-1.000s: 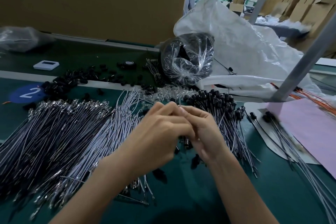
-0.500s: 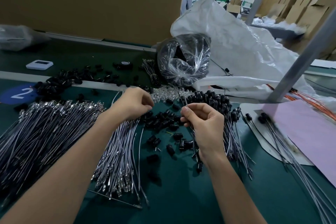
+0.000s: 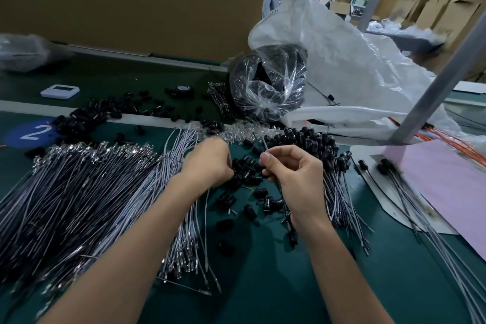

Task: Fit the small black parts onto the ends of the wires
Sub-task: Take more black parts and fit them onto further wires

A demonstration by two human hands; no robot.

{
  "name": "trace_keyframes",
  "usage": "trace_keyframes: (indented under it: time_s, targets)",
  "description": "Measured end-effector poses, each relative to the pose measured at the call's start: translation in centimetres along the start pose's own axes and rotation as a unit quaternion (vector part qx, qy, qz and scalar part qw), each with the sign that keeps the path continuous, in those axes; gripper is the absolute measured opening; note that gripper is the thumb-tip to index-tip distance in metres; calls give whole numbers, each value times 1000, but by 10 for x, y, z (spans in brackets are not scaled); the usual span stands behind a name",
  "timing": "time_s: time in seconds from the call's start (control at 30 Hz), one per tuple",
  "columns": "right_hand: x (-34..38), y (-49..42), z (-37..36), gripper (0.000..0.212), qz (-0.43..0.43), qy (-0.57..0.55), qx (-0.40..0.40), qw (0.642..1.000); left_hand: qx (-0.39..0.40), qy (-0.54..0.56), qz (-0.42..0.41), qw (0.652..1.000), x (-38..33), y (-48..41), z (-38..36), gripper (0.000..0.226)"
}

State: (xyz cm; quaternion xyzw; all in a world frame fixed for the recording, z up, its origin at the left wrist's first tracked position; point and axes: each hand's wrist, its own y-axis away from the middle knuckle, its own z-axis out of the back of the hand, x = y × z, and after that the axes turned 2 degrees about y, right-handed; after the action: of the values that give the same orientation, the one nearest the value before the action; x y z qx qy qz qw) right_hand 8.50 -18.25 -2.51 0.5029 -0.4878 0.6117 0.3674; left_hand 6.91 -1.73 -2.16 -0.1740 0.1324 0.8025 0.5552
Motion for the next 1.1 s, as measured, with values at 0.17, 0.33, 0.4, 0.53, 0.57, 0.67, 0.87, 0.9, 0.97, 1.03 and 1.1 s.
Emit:
trace_keyframes:
  time_s: [0.17, 0.33, 0.4, 0.53, 0.57, 0.67, 0.87, 0.9, 0.97, 1.03, 1.1]
  targets:
    - [0, 3, 0, 8, 11, 31, 24, 999, -127, 233, -8, 964, -1, 11, 2, 9]
    - [4, 5, -3, 8, 4, 31, 79, 996, -32, 665, 20, 746, 9, 42, 16, 20]
    - [6, 6, -6, 7, -2, 26, 94, 995, -10, 715, 25, 699, 11, 48, 15, 21]
    - [6, 8, -9, 4, 3, 32, 103, 994, -18, 770, 37, 637, 8, 52, 7, 15]
    - [5, 8, -9, 4, 5, 36, 101, 994, -21, 778, 36, 627, 7, 52, 4, 14]
    - [5, 7, -8, 4, 10, 41, 96, 995, -24, 791, 24, 610, 7, 52, 0, 19]
    - [4, 7, -6, 5, 17, 44, 97, 994, -41, 798, 16, 601, 9, 51, -1, 27]
    - [4, 7, -6, 5, 18, 49, 97, 994, -40, 796, 13, 603, 8, 51, -1, 27]
    - [4, 7, -7, 5, 24, 56, 93, 994, -34, 786, 3, 618, 6, 53, -3, 29]
    - [4, 7, -7, 5, 27, 52, 88, 994, -36, 772, -1, 634, 4, 54, -5, 26]
    - [4, 7, -6, 6, 27, 45, 87, 995, -44, 767, 1, 640, 4, 55, -6, 21]
